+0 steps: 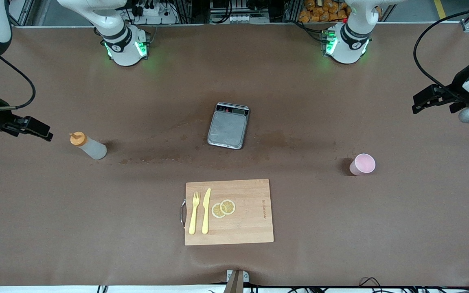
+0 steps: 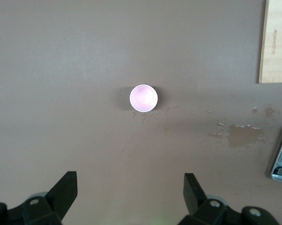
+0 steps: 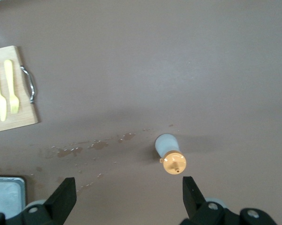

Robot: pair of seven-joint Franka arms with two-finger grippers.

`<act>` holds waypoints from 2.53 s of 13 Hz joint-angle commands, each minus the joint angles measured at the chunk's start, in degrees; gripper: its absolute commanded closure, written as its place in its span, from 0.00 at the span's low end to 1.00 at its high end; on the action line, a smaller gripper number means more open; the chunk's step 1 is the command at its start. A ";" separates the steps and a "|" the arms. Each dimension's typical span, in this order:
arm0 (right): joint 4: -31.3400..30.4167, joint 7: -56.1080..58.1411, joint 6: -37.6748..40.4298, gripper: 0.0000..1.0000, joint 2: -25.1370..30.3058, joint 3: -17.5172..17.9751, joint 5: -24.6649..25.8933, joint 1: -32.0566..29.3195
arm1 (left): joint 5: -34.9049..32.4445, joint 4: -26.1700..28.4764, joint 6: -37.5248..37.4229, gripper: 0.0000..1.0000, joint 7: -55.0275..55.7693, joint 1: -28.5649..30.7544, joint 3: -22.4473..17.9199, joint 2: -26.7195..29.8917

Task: Add sauce to pink cup with both arms
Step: 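Reach the left gripper toward the pink cup, then grasp the cup with the left gripper while the right gripper grasps the bottle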

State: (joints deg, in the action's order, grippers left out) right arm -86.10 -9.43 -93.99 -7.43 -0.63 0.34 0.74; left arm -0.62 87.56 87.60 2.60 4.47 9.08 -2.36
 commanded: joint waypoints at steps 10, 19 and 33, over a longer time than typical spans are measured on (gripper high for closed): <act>-0.91 -0.59 -2.78 0.00 -11.81 0.10 -0.07 -11.98 | 0.71 16.29 16.51 0.00 -3.30 3.27 -0.47 -4.06; 1.11 -9.52 3.71 0.00 -21.48 0.10 -11.59 -21.66 | 0.18 25.73 41.14 0.00 -1.28 3.79 -0.73 -15.12; 6.39 -29.84 14.80 0.00 -41.96 0.19 -36.02 -32.21 | 0.27 27.13 46.08 0.45 -0.67 4.23 -0.65 -21.64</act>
State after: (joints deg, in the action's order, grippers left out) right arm -81.46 -35.85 -80.21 -47.62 -0.85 -33.95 -31.70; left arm -0.62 114.22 133.20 1.18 8.49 8.34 -23.99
